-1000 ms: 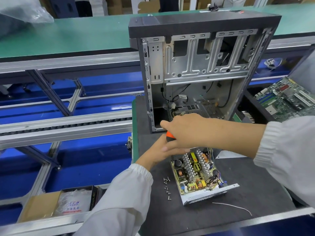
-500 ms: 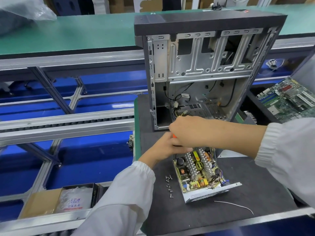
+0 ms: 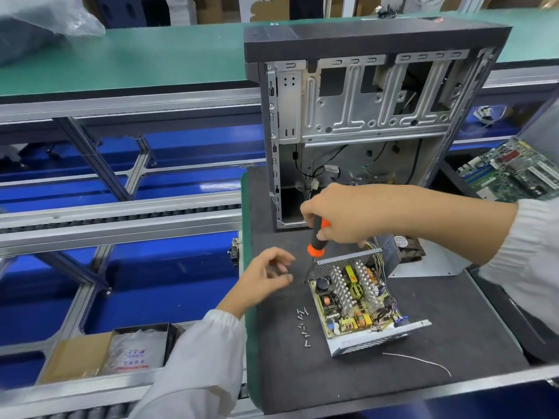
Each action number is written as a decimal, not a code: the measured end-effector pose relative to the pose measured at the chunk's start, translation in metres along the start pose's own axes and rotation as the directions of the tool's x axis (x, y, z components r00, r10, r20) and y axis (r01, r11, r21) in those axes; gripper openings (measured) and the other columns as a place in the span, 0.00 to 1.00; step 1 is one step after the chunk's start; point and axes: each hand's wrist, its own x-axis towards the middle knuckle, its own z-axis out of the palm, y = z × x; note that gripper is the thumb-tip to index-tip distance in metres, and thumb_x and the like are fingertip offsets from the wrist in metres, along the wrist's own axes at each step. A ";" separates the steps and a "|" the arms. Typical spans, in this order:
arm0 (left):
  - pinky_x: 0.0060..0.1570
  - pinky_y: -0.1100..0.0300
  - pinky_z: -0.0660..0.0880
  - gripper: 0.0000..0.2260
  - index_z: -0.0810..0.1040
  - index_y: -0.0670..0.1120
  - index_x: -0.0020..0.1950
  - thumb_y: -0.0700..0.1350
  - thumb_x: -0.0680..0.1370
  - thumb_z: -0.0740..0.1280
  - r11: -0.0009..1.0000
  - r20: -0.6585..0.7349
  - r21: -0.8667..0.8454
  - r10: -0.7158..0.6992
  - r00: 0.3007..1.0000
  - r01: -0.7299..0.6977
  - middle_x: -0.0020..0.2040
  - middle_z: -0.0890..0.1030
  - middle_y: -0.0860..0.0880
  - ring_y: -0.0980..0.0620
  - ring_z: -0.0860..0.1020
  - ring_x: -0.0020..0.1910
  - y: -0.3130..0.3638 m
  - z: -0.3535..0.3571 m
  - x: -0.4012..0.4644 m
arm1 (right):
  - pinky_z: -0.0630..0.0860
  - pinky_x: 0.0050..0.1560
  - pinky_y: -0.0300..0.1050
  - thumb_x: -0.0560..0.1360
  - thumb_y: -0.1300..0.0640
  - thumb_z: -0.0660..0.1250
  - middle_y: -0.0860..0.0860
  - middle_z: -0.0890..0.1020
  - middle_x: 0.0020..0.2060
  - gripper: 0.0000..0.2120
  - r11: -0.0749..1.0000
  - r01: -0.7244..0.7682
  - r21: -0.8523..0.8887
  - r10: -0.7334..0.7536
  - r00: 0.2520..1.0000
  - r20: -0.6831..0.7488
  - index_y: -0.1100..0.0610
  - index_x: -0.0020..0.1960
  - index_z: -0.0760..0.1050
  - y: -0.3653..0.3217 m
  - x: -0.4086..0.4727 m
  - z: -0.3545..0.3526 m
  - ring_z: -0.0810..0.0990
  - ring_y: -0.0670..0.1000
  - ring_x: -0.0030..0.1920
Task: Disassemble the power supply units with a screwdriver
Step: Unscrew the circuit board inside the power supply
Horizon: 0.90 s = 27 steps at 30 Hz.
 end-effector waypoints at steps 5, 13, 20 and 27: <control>0.41 0.61 0.72 0.09 0.81 0.40 0.51 0.38 0.72 0.76 0.996 0.025 0.062 -0.064 0.998 0.062 0.40 0.79 0.48 0.54 0.74 0.35 -0.022 0.026 -0.014 | 0.68 0.26 0.38 0.80 0.55 0.60 0.54 0.75 0.48 0.07 1.000 0.015 0.026 -0.017 0.998 0.055 0.54 0.57 0.71 -0.007 -0.003 0.003 0.79 0.50 0.24; 0.36 0.67 0.73 0.05 0.82 0.44 0.43 0.35 0.72 0.75 0.988 -0.131 0.114 -0.089 0.987 0.104 0.32 0.78 0.50 0.59 0.74 0.29 -0.031 0.036 -0.023 | 0.70 0.29 0.40 0.80 0.54 0.60 0.53 0.76 0.44 0.07 0.992 0.030 0.119 -0.035 0.999 0.040 0.54 0.58 0.71 0.001 -0.013 0.008 0.79 0.47 0.23; 0.41 0.66 0.76 0.02 0.83 0.42 0.44 0.36 0.75 0.72 0.976 -0.065 0.186 -0.099 0.993 0.110 0.38 0.82 0.46 0.54 0.78 0.35 -0.035 0.037 -0.017 | 0.76 0.31 0.41 0.79 0.52 0.62 0.47 0.76 0.37 0.04 0.955 0.021 0.295 -0.010 0.999 -0.037 0.50 0.54 0.72 0.030 -0.042 0.018 0.81 0.47 0.25; 0.35 0.63 0.76 0.14 0.81 0.39 0.43 0.41 0.83 0.60 0.977 -0.141 0.096 -0.175 0.974 0.189 0.37 0.81 0.44 0.50 0.78 0.34 -0.015 0.019 0.005 | 0.75 0.25 0.35 0.76 0.47 0.65 0.51 0.80 0.33 0.06 0.858 0.065 0.509 0.066 0.970 -0.235 0.49 0.50 0.76 0.076 -0.064 0.036 0.82 0.48 0.27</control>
